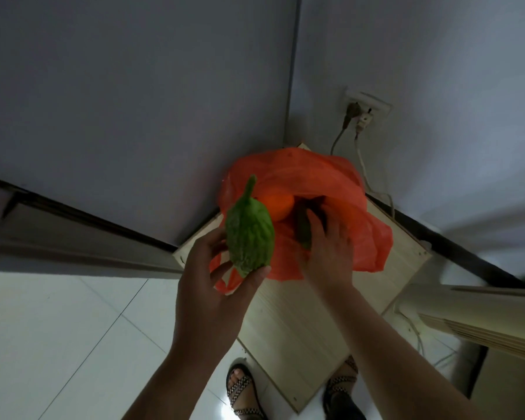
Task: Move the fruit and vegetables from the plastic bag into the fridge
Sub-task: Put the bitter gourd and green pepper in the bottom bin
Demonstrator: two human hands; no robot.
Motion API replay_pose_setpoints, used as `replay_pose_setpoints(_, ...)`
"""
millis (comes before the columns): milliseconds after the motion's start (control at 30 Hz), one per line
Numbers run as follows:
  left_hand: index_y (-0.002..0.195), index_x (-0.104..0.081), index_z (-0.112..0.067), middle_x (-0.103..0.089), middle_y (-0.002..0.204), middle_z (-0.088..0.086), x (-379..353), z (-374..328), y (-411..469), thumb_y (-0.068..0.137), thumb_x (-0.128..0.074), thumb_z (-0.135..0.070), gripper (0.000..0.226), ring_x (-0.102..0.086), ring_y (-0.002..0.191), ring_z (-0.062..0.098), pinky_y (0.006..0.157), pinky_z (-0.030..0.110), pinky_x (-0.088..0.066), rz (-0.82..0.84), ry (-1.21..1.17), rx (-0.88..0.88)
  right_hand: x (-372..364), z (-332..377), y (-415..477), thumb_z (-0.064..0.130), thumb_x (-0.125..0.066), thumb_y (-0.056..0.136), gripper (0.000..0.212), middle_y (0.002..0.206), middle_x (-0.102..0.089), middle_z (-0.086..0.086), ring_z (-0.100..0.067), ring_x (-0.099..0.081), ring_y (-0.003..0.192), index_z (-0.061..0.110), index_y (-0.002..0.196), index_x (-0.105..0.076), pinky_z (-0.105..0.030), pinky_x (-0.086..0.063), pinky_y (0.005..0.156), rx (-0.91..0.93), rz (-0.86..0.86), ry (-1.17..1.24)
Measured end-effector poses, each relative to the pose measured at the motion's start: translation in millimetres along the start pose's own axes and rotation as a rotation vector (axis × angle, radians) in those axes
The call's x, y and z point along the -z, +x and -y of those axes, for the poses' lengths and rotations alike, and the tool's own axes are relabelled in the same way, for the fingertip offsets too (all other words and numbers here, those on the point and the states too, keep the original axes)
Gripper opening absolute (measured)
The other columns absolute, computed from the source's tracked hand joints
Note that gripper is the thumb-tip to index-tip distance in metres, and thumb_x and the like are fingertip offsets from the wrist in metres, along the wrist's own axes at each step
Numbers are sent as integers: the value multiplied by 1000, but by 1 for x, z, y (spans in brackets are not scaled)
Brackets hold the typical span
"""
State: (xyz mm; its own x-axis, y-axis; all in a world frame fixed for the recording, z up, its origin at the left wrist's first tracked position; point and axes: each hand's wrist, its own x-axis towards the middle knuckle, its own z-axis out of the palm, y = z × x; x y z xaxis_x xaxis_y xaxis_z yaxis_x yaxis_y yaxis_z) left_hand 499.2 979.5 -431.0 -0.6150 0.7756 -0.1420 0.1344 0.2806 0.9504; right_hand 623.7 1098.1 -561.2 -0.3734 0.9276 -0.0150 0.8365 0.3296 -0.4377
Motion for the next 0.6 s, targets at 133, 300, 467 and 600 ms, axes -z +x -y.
replay_pose_setpoints(133, 105, -52, -41, -61, 105, -29, 3, 0, 4, 59, -77, -26, 55, -56, 102, -10, 74, 4, -46, -7, -14, -6, -5, -5, 5, 21, -69, 77, 63, 137, -42, -22, -45, -42, 123, 11, 135, -44, -57, -41, 95, 11, 12, 6)
replay_pose_setpoints(300, 106, -52, -38, -63, 104, -21, 7, -10, 2, 59, -76, -26, 55, -57, 100, -11, 74, 6, -47, -2, -35, 25, 13, 6, -13, 25, -70, 77, 63, 136, -43, -19, -41, -42, 122, 12, 133, -44, -53, -47, 92, 39, 0, 99)
replay_pose_setpoints(467, 113, -53, -23, -61, 111, -10, 15, -52, -16, 64, -78, -13, 56, -59, 98, -7, 71, 6, -47, 24, -64, 45, 80, 31, -66, 32, -72, 73, 70, 136, -42, -10, -28, -41, 123, 16, 133, -41, -40, -48, 92, 56, 37, 171)
replay_pose_setpoints(600, 103, -51, -39, -60, 111, -6, 23, -89, -37, 65, -80, -11, 55, -62, 98, 3, 75, 14, -50, 52, -46, 44, 147, 51, -95, 28, -78, 67, 73, 130, -47, -9, -25, -44, 118, 11, 130, -45, -35, -45, 94, 52, 27, 248)
